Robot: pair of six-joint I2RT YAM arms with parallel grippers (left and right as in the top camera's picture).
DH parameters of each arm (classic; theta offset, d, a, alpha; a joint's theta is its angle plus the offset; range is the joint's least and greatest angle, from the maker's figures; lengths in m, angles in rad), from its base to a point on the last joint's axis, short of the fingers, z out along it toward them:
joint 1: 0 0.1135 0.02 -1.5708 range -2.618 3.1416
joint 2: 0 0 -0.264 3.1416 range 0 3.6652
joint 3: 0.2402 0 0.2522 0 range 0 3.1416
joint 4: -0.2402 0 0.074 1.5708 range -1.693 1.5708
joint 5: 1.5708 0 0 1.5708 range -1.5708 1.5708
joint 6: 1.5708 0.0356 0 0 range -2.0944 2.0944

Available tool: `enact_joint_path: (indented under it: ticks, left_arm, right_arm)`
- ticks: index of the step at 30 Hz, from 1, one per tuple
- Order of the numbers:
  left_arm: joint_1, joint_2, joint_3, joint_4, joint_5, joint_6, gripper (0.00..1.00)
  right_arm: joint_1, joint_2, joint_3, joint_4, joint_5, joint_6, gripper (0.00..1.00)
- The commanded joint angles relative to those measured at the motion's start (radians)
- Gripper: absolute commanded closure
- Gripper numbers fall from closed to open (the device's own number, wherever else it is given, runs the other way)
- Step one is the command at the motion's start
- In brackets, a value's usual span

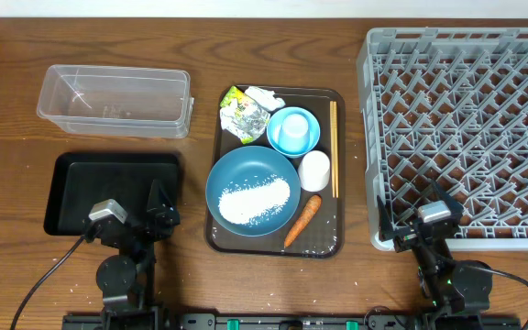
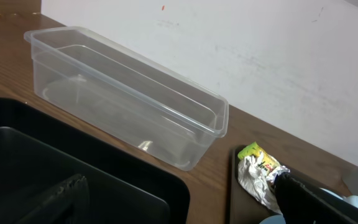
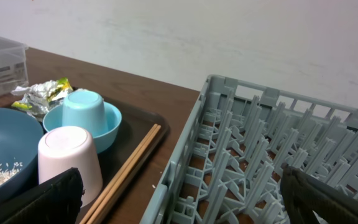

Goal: Sort waste into correct bins and load items into the dishwasher rack

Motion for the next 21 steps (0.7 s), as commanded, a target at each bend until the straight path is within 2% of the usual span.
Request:
enact_joint_path:
  ticks: [1, 21]
  left_arm:
    - [0.002, 0.001, -0.018, -0.039, -0.008, 0.021, 0.03]
    - [0.002, 0.001, -0.018, -0.039, -0.008, 0.021, 0.03]
  right_arm:
    - [0.013, -0.003, -0.002, -0.004, -0.001, 0.0, 0.01]
    - [0.013, -0.003, -0.002, -0.004, -0.001, 0.0, 0.01]
